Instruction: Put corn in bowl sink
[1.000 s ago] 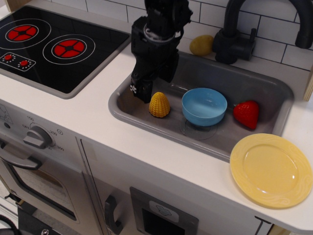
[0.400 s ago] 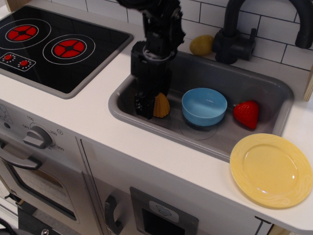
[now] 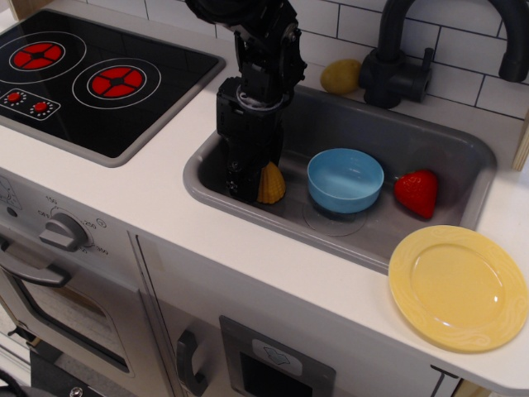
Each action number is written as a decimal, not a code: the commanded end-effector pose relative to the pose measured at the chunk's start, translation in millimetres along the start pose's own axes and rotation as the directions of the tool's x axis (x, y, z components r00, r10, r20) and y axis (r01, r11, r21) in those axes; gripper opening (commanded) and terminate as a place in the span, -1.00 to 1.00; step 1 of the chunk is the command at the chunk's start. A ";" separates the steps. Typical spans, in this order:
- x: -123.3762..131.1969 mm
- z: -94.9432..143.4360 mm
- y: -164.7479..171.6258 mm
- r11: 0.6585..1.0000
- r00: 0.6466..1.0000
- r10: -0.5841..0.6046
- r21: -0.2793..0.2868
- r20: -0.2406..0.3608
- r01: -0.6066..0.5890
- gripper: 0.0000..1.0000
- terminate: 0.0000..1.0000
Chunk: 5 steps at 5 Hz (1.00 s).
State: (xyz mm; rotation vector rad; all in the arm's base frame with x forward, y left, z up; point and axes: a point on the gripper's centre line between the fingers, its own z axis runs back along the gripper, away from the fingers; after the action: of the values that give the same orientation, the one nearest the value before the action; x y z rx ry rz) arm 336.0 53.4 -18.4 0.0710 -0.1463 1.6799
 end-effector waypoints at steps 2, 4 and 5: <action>-1.3 43.3 -6.6 0.995 0.999 -0.018 -0.096 -0.026 0.016 -1.00 -1.00; -23.2 76.2 -16.5 0.997 0.999 -0.030 -0.079 -0.043 0.027 -1.00 -1.00; -37.1 82.5 -24.3 0.997 0.993 -0.044 -0.060 -0.109 0.038 -1.00 -1.00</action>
State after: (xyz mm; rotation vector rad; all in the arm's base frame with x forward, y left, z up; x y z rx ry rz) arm 361.3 7.7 39.5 -0.0148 -0.0620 1.6291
